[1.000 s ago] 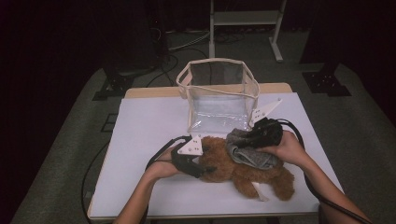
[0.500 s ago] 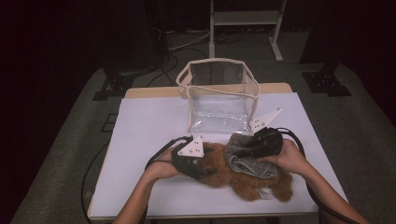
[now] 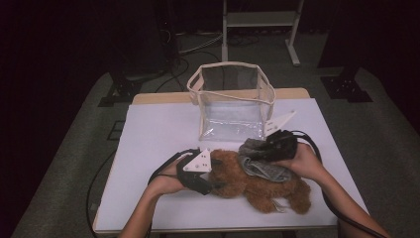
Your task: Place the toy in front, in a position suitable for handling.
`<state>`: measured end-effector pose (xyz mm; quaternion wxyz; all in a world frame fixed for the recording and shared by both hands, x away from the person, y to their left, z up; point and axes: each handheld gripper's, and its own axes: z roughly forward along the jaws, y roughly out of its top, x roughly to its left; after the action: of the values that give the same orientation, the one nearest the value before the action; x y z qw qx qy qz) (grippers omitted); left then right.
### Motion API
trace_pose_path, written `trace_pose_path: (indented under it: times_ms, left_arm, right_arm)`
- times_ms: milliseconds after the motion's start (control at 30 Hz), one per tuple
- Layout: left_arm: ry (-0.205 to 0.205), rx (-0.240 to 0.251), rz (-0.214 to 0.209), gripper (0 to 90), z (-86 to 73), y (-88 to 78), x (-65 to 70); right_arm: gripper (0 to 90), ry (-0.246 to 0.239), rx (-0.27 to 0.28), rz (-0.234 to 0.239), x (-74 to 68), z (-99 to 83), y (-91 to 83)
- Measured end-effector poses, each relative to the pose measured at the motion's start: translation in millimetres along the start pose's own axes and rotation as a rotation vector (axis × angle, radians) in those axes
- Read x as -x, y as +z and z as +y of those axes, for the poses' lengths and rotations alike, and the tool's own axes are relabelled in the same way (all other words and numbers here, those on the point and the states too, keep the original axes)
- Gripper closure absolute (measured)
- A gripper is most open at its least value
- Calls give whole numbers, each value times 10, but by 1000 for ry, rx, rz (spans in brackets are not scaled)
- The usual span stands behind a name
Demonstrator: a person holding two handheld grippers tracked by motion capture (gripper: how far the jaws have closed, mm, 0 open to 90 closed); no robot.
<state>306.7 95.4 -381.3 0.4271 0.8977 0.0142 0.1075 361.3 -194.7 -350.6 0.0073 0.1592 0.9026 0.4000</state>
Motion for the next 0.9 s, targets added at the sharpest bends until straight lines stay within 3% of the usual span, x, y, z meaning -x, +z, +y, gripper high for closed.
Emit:
trace_pose_path:
  times_ms: [67,233,433,533,667,767,900]
  left_arm:
    - [3,-21,13,342,-21,40,-9]
    - [-38,-17,40,343,-34,112,-102]
    - [-90,-9,58,344,-56,139,-248]
    - [-101,-8,52,343,-51,143,-285]
    - [-82,-20,40,337,-23,125,-274]
    - [-71,11,23,329,15,99,-246]
    - [-64,-10,25,333,29,164,-241]
  right_arm:
    - [771,16,14,-20,-12,-117,-137]
    - [770,56,78,-92,-109,-487,-549]
    - [769,108,119,-133,-231,-845,-829]
    - [768,129,135,-132,-259,-949,-861]
    - [768,149,162,-120,-204,-1007,-789]
    - [769,152,169,-107,-152,-979,-726]
    - [769,123,160,-107,-92,-804,-663]
